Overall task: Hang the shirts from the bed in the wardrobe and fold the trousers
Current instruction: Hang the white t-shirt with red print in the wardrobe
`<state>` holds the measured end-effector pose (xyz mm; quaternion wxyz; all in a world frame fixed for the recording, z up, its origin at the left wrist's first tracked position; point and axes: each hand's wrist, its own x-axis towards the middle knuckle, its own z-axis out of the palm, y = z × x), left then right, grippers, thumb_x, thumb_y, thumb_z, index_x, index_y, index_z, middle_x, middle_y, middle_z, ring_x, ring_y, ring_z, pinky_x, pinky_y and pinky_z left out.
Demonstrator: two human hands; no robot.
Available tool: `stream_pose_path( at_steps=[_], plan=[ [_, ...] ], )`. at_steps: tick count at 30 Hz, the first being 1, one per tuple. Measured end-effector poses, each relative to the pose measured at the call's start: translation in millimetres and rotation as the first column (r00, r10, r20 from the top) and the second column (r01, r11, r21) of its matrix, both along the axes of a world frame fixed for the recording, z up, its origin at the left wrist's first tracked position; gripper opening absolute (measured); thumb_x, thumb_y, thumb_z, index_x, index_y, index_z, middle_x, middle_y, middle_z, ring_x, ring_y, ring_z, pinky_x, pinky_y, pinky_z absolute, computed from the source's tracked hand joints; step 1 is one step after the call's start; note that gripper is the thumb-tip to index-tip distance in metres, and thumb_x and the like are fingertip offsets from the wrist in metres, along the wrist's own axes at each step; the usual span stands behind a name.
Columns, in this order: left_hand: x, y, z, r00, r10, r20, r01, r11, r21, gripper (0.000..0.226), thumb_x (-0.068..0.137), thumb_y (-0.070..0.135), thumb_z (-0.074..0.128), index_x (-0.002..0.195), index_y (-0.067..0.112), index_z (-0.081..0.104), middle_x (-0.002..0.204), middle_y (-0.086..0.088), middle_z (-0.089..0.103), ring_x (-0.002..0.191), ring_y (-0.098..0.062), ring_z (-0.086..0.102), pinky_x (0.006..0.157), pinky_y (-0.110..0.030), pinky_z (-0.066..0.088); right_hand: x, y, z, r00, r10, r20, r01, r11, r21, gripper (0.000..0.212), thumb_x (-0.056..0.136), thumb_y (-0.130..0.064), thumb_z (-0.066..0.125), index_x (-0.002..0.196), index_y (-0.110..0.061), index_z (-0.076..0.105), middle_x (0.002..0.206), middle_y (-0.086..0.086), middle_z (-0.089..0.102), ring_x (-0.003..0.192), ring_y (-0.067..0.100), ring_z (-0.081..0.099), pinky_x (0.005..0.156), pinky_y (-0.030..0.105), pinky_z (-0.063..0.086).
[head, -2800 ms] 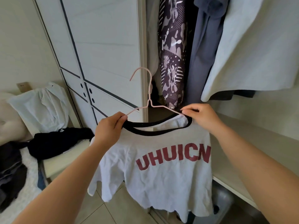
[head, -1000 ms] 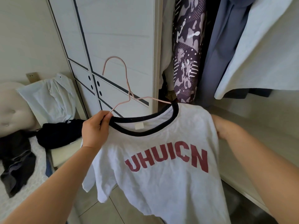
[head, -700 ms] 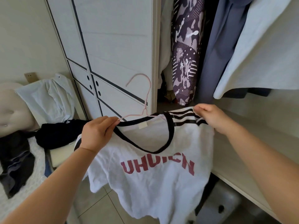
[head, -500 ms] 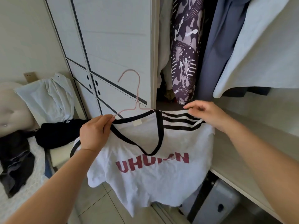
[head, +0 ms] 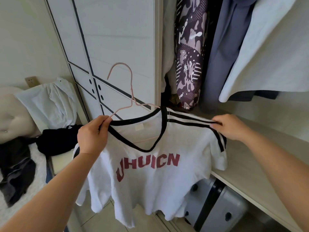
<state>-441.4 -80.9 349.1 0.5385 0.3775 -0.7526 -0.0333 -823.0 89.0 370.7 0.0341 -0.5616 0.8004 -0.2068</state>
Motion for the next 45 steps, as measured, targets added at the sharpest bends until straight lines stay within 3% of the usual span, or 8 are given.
stream_pose_path(
  at_steps=[8,13,21,24,32,37,41,45],
  plan=[
    [-6.8,5.8,3.3,0.999,-0.015,0.03,0.015,0.999,-0.032,0.013,0.092,0.011,0.06,0.089,0.007,0.072,0.064,-0.009,0.065,0.057,-0.03,0.059,0.052,-0.038,0.049,0.6,0.6,0.7,0.975,-0.123,0.184,0.187,0.905,-0.381,0.043,0.097,-0.025,0.045,0.057,-0.017,0.031,0.058,-0.002,0.037,0.062,0.021,0.038,0.058,0.033,0.028],
    [-19.2,14.3,5.9,0.998,-0.067,0.021,0.067,0.998,0.008,0.013,0.092,0.013,0.06,0.089,0.007,0.071,0.065,-0.003,0.065,0.057,-0.028,0.06,0.052,-0.032,0.046,9.5,-3.6,14.3,0.944,-0.329,0.023,0.33,0.943,-0.033,0.034,0.098,-0.029,0.039,0.079,-0.016,0.064,0.093,0.014,0.063,0.095,0.034,0.057,0.078,0.037,0.044],
    [-51.1,32.4,23.0,0.99,-0.139,0.0,0.137,0.974,0.179,0.02,0.094,0.029,0.055,0.091,0.016,0.07,0.062,0.01,0.058,0.059,-0.018,0.057,0.052,-0.026,0.041,100.1,-31.9,45.4,0.968,0.239,0.08,-0.208,0.936,-0.285,0.029,0.092,-0.035,0.055,0.119,-0.03,0.061,0.107,-0.011,0.062,0.101,0.013,0.056,0.09,0.035,0.044],
    [-59.7,37.3,27.1,0.978,-0.21,0.003,0.202,0.946,0.252,0.017,0.092,0.034,0.057,0.088,0.022,0.069,0.061,0.017,0.057,0.057,-0.005,0.055,0.053,-0.021,0.042,113.2,-34.1,56.4,0.955,0.29,0.071,-0.224,0.854,-0.469,0.02,0.094,-0.019,0.053,0.106,-0.018,0.069,0.098,-0.002,0.067,0.092,0.015,0.061,0.086,0.032,0.047],
    [-47.8,28.0,47.5,0.961,-0.229,0.156,0.22,0.973,0.075,0.02,0.096,0.026,0.053,0.083,0.018,0.066,0.056,0.018,0.049,0.054,-0.002,0.048,0.049,-0.021,0.034,97.0,-14.7,87.6,0.972,0.234,-0.033,-0.227,0.883,-0.411,0.02,0.094,-0.016,0.053,0.095,-0.014,0.073,0.092,-0.001,0.067,0.091,0.018,0.048,0.078,0.021,0.034],
    [-60.1,16.4,79.5,0.963,-0.194,-0.187,0.264,0.823,0.503,0.039,0.096,0.042,0.045,0.08,0.009,0.06,0.066,0.002,0.056,0.064,-0.018,0.05,0.059,-0.029,0.037,79.9,3.3,98.1,0.979,0.205,-0.009,-0.195,0.917,-0.348,0.021,0.094,-0.019,0.052,0.088,-0.022,0.072,0.079,-0.024,0.055,0.089,0.01,0.042,0.074,0.018,0.027],
    [-82.1,31.3,94.1,0.944,-0.324,-0.056,0.306,0.801,0.515,0.031,0.096,0.046,0.041,0.094,0.03,0.067,0.085,0.018,0.066,0.078,0.0,0.057,0.062,-0.017,0.037,75.5,12.3,107.4,0.988,0.141,0.064,-0.1,0.897,-0.43,0.027,0.094,-0.017,0.05,0.074,-0.03,0.063,0.081,-0.019,0.06,0.087,0.01,0.048,0.074,0.022,0.031],
    [-91.3,45.1,90.1,0.93,-0.318,0.187,0.258,0.922,0.288,0.033,0.095,0.049,0.042,0.115,0.033,0.062,0.095,0.013,0.06,0.087,-0.01,0.054,0.066,-0.024,0.038,60.7,30.6,115.4,0.987,0.027,0.157,0.066,0.824,-0.563,0.022,0.093,-0.015,0.051,0.079,-0.023,0.065,0.093,0.005,0.069,0.088,0.021,0.058,0.07,0.018,0.036]
  ],
)
